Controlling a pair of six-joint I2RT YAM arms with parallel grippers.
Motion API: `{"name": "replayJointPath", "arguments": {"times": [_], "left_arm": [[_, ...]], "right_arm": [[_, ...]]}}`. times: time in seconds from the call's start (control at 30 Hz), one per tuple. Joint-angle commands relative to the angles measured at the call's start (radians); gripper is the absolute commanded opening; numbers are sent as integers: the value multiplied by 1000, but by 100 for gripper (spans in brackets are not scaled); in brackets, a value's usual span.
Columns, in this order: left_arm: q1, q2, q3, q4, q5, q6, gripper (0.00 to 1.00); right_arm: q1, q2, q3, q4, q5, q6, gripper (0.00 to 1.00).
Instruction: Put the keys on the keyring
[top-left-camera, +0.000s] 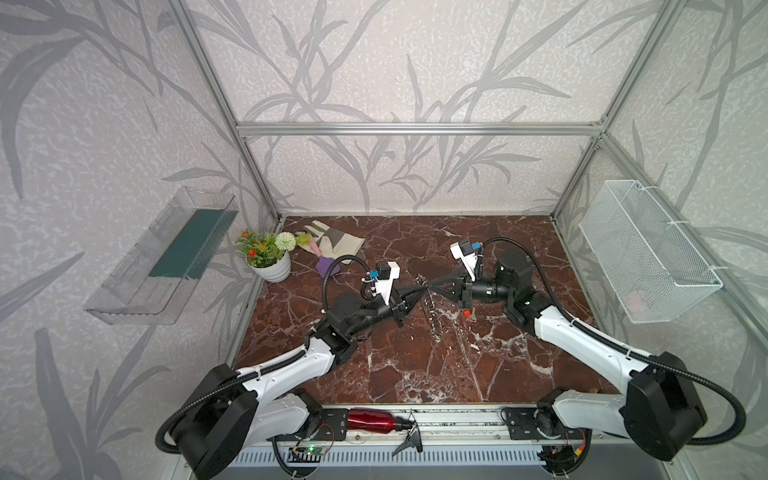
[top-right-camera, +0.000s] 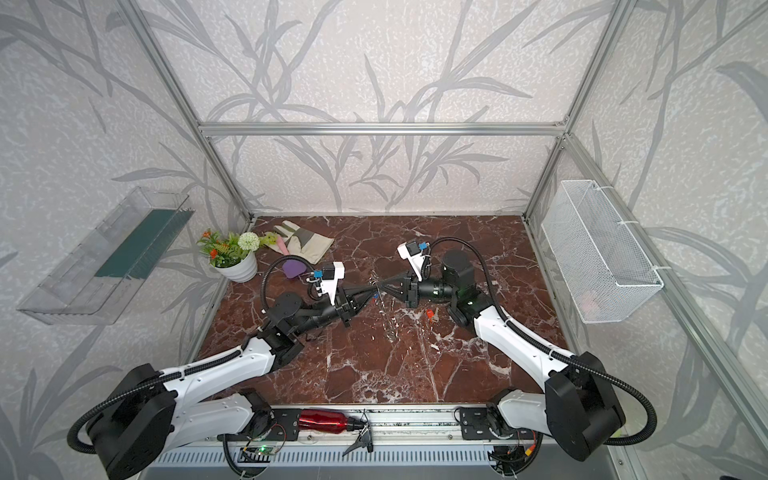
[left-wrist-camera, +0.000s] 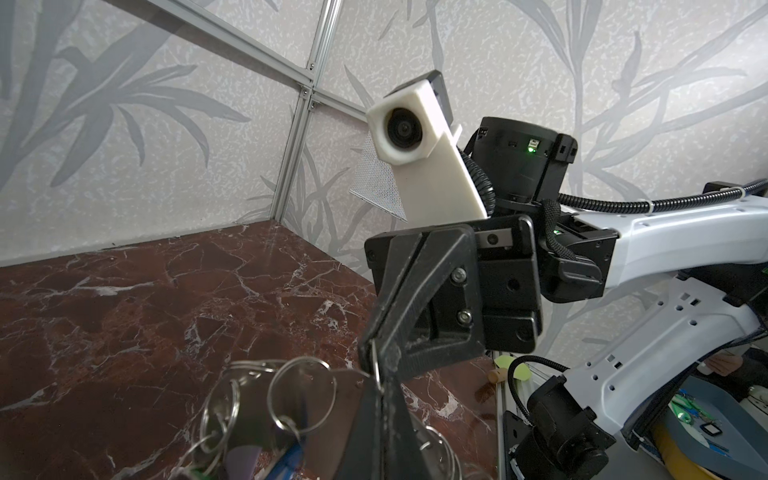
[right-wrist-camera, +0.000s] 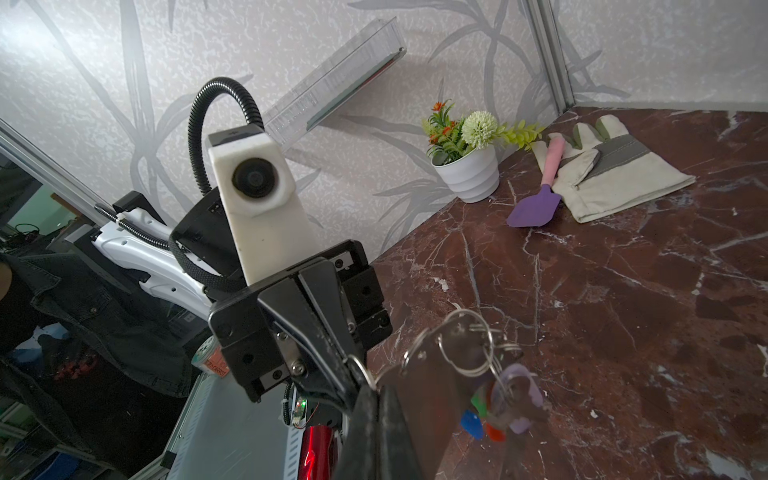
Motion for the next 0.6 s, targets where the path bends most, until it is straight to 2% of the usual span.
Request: {"name": "replayJointPath", "arguments": {"times": [0.0, 0.23, 0.33, 0.47, 0.57], "left_arm": [[12, -13, 32, 1, -47, -18, 3], [11, -26, 44, -60, -53, -22, 4], [11, -23, 55, -77, -47, -16, 0], [11, -11, 61, -84, -68, -14, 0], [8, -13, 54, -87, -91, 19, 0]], "right_arm": [[7, 1, -23, 66, -5, -4, 0], [7, 30, -27, 117, -17, 4, 0], [7, 40, -31, 138, -23, 10, 0], [6, 44, -30, 146, -28, 28, 0], [7, 22, -16, 87, 15, 32, 20]]}}
